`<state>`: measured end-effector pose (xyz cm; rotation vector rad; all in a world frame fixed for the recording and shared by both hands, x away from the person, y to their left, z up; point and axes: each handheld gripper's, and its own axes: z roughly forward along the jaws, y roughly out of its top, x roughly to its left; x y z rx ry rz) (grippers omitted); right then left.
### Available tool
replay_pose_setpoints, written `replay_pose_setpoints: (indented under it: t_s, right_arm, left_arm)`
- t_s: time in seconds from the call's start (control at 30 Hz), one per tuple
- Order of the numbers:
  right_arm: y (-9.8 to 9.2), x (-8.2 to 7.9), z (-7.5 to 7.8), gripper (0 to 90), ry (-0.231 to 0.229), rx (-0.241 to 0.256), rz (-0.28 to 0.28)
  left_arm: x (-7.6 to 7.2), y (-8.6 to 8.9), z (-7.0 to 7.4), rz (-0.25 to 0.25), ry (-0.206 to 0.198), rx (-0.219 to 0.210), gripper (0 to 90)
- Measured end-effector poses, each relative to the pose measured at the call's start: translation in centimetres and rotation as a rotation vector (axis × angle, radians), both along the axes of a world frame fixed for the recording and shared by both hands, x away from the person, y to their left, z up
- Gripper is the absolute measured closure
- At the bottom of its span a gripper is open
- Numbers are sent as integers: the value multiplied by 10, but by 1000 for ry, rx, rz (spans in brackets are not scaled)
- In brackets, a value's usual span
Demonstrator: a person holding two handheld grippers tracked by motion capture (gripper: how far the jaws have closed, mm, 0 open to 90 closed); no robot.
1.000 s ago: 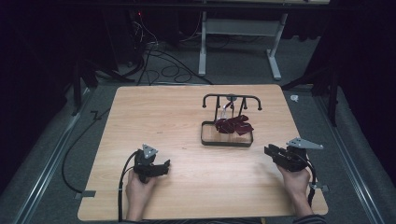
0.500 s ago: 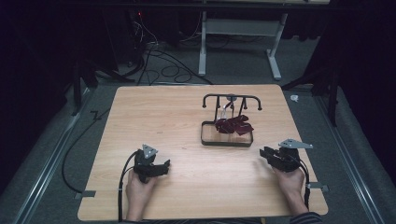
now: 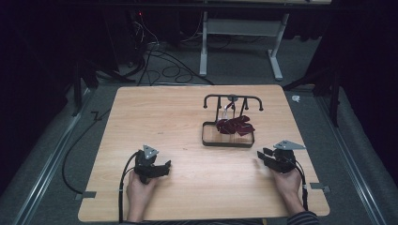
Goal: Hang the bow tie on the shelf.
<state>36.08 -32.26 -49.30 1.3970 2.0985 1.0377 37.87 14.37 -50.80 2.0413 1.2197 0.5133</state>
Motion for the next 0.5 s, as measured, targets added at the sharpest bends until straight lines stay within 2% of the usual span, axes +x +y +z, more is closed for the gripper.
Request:
replay_pose_setpoints:
  t_s: [0.17,0.3,0.5]
  right_arm:
    - [4,2,-8,579,21,-46,-4]
    - [8,4,-8,529,14,-94,5]
    - [8,4,-8,483,20,-91,3]
  left_arm:
    - [0,0,0,-1,2,0,174]
    - [0,0,0,-1,1,0,174]
    - [0,0,0,-2,1,0,174]
